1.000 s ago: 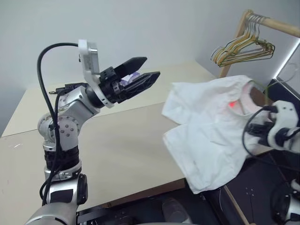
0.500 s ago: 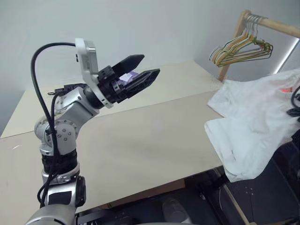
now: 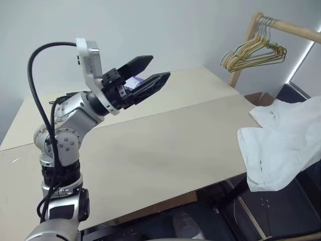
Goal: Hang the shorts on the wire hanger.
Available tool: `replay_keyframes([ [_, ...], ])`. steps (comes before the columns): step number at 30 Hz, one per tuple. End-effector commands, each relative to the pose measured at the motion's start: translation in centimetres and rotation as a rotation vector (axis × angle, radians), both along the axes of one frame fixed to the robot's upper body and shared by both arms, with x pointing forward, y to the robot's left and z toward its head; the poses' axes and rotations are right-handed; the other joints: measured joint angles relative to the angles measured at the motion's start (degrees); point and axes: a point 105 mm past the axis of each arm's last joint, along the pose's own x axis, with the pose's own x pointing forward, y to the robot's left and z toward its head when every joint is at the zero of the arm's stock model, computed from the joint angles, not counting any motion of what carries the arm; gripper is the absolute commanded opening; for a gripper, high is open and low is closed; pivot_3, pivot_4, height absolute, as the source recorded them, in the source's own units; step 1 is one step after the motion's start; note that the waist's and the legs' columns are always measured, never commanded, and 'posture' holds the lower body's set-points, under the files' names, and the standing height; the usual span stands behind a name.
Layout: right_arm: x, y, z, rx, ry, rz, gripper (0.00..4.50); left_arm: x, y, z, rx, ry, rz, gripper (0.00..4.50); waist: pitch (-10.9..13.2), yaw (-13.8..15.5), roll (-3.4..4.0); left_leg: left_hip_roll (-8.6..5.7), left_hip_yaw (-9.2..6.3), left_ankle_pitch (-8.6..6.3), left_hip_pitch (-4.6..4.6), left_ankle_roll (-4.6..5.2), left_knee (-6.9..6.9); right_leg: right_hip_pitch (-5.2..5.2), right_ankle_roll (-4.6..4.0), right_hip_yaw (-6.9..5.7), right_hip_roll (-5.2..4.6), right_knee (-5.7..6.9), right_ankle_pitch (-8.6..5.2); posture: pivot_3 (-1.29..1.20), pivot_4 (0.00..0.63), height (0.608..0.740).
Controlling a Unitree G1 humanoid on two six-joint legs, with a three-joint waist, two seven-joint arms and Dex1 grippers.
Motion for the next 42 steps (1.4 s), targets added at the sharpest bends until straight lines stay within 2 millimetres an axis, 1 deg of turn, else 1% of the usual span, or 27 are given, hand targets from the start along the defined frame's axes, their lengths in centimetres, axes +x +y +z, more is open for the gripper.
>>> replay_keyframes([
  [1,0.4,0.0,1.0,-0.057,-0.041,0.019,0.62,-0.8,-0.1,1.1,0.002,-0.065,-0.011,4.50,0.0,0.0,0.00,0.00,0.01,0.00,0.00,0.01,0.00,0.01,0.00,0.00,0.00,-0.01,0.00,-0.42,0.000,0.740],
  [3,0.6,0.1,1.4,-0.091,-0.048,0.033,1.18,-0.9,0.0,1.1,0.003,-0.066,-0.013,4.50,0.0,-0.1,0.02,0.00,0.00,-0.01,0.01,0.02,0.00,0.04,0.03,0.00,0.00,-0.06,0.02,-0.42,0.000,0.740],
  [7,0.3,-0.6,2.3,-0.197,-0.044,0.015,2.49,-0.9,-0.2,1.0,0.005,-0.064,-0.020,4.50,0.0,0.1,0.10,0.00,-0.01,-0.03,0.05,0.06,0.00,0.18,0.16,0.02,0.01,-0.28,0.10,-0.43,0.000,0.740],
  [11,0.0,-0.9,2.8,-0.287,-0.024,0.008,3.85,-0.9,-0.3,0.9,0.009,-0.066,-0.028,4.50,0.0,0.1,0.11,-0.02,-0.03,-0.10,0.04,0.17,0.01,0.30,0.30,0.03,0.01,-0.53,0.19,-0.43,0.000,0.740],
  [12,-0.2,-0.9,2.8,-0.320,-0.012,0.000,4.27,-0.9,-0.3,0.9,0.009,-0.066,-0.031,4.50,-0.1,0.1,0.10,-0.03,-0.02,-0.11,0.04,0.20,0.01,0.30,0.32,0.06,0.00,-0.56,0.20,-0.44,0.000,0.740],
  [13,-0.4,-1.0,2.8,-0.356,0.004,-0.014,4.45,-0.9,-0.3,0.9,0.009,-0.066,-0.033,4.50,-0.1,0.1,0.11,-0.02,-0.02,-0.13,0.03,0.21,0.01,0.29,0.32,0.07,0.01,-0.56,0.20,-0.44,0.000,0.740],
  [15,-0.9,-1.1,2.8,-0.433,0.032,-0.046,4.45,-0.9,-0.4,1.0,0.011,-0.066,-0.040,4.50,-0.1,0.1,0.12,-0.02,-0.02,-0.13,0.04,0.22,0.01,0.27,0.33,0.10,0.01,-0.57,0.20,-0.45,0.000,0.740],
  [18,-1.6,-1.2,2.8,-0.596,0.072,-0.122,4.45,-0.8,-0.5,1.0,0.018,-0.068,-0.054,4.50,-0.1,0.1,0.15,-0.01,0.00,-0.12,0.05,0.23,0.01,0.22,0.36,0.20,0.01,-0.52,0.22,-0.45,0.000,0.740],
  [20,-2.1,-1.1,3.4,-0.688,0.036,-0.199,4.45,-0.7,-0.5,1.0,0.019,-0.069,-0.058,4.50,-0.1,0.1,0.20,-0.02,0.05,-0.12,0.05,0.24,0.03,0.15,0.43,0.38,0.00,-0.49,0.26,-0.45,0.000,0.740],
  [23,-2.5,1.6,7.3,-0.961,-0.204,-0.339,4.45,-0.6,-0.7,1.1,0.019,-0.073,-0.071,4.50,-0.1,-0.1,0.32,-0.02,0.23,-0.09,0.15,0.40,0.03,0.17,0.53,0.59,-0.01,-0.50,0.32,-0.46,0.000,0.740],
  [26,-2.7,3.6,8.8,-1.124,-0.314,-0.378,4.45,-0.6,-0.8,1.1,0.021,-0.075,-0.079,4.50,-0.1,-0.6,0.36,0.00,0.30,-0.15,0.08,0.30,0.05,-0.08,0.63,0.89,0.02,-0.40,0.37,-0.46,0.000,0.740],
  [29,-2.6,5.8,10.5,-1.308,-0.420,-0.349,4.45,-0.6,-0.9,1.1,0.023,-0.080,-0.080,4.50,-0.1,-0.9,0.36,-0.03,0.35,-0.09,0.13,0.48,0.05,-0.08,0.67,0.98,0.02,-0.43,0.40,-0.45,0.000,0.740],
  [31,-1.9,8.0,11.8,-1.367,-0.541,-0.264,4.45,-0.5,-0.8,1.2,0.020,-0.085,-0.067,4.50,-0.1,-1.1,0.35,-0.02,0.35,-0.05,0.15,0.56,0.05,-0.08,0.68,0.98,0.05,-0.44,0.40,-0.45,0.000,0.740],
  [33,-0.6,10.7,12.6,-1.359,-0.683,-0.083,4.45,-0.4,-0.6,1.1,0.013,-0.095,-0.038,4.50,-0.1,-1.5,0.32,-0.01,0.36,-0.05,0.20,0.55,0.04,-0.06,0.68,1.02,0.05,-0.42,0.40,-0.43,0.000,0.740],
  [35,1.1,14.3,12.6,-1.332,-0.808,0.184,4.45,-0.1,-0.3,0.6,0.030,-0.101,0.000,4.50,-0.1,-1.8,0.29,0.02,0.38,-0.07,0.31,0.53,0.04,0.04,0.68,1.03,0.14,-0.43,0.40,-0.41,0.000,0.740],
  [36,2.0,16.0,12.2,-1.242,-0.865,0.323,4.45,0.0,-0.1,0.2,0.041,-0.099,0.023,4.50,-0.1,-1.9,0.24,0.04,0.38,-0.12,0.44,0.44,0.03,0.18,0.68,1.04,0.19,-0.46,0.40,-0.41,0.000,0.740],
  [39,3.8,20.3,10.4,-1.052,-0.932,0.681,4.45,0.9,0.6,-1.1,0.092,-0.089,0.155,4.50,0.1,-1.8,-0.01,0.13,0.38,-0.22,0.91,0.37,0.00,0.78,0.67,1.02,0.25,-0.57,0.40,-0.38,0.000,0.740],
  [41,4.4,23.1,9.2,-0.988,-0.955,0.915,4.45,1.1,1.3,-2.7,0.164,-0.099,0.219,4.50,0.1,-1.2,-0.12,0.13,0.35,-0.23,0.91,0.37,0.00,0.80,0.66,1.01,0.25,-0.61,0.43,-0.35,0.000,0.740],
  [42,4.6,23.9,8.8,-0.968,-0.956,0.982,4.45,1.1,1.5,-3.1,0.182,-0.102,0.229,4.50,0.1,-0.9,-0.11,0.13,0.35,-0.23,0.90,0.36,0.00,0.75,0.64,1.02,0.24,-0.63,0.45,-0.35,0.000,0.740],
])
